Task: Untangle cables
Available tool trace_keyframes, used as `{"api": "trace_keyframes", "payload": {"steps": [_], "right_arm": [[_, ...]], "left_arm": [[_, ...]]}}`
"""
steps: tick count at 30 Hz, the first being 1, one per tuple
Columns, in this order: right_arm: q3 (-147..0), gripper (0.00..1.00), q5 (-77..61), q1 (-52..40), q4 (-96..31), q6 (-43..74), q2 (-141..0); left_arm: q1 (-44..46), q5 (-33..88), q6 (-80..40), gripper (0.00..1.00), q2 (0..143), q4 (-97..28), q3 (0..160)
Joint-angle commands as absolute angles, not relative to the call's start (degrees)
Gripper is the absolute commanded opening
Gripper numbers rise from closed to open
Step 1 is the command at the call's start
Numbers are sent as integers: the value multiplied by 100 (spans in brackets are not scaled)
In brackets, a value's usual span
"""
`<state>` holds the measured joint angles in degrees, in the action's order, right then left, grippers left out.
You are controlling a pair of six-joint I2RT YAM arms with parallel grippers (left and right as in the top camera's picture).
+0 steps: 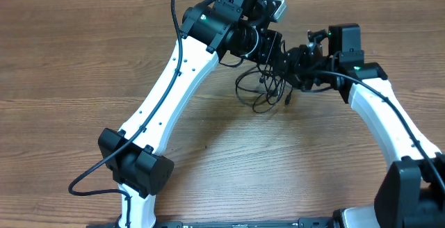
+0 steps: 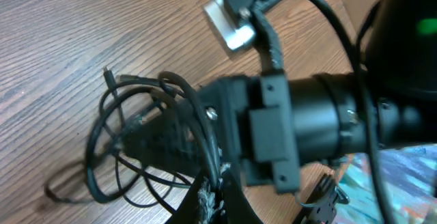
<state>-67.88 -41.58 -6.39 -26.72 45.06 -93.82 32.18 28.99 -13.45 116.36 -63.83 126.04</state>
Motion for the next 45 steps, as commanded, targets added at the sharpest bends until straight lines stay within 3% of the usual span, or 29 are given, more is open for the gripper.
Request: {"api": "trace_keyframes", "payload": {"steps": [1, 14, 23, 30, 37, 45], "right_arm": [[-6825, 33, -4036, -716, -2432, 4886, -9596], [-6827, 24, -4536, -598, -1957, 4952, -9762], [-6827, 28, -5795, -443, -1081, 4689, -9762], [-6827, 34, -5135, -615, -1098, 5098, -9791], [-6827, 34, -4512, -799, -821, 5579, -9824], [-6827, 22, -4497, -799, -154, 6042, -9824]], "left_arm": [[3188, 3179, -1444, 4, 11526, -6313, 12667], [3083, 3251, -1444, 4, 11526, -6289, 12667], [2733, 3640, -1859, 4, 11526, -6180, 12665], [2740, 4252, -2224, 4, 11526, -5813, 12667], [2740, 4917, -2655, 4, 11526, -5673, 12667], [2733, 5369, -3052, 4, 11526, -5428, 12667]]}}
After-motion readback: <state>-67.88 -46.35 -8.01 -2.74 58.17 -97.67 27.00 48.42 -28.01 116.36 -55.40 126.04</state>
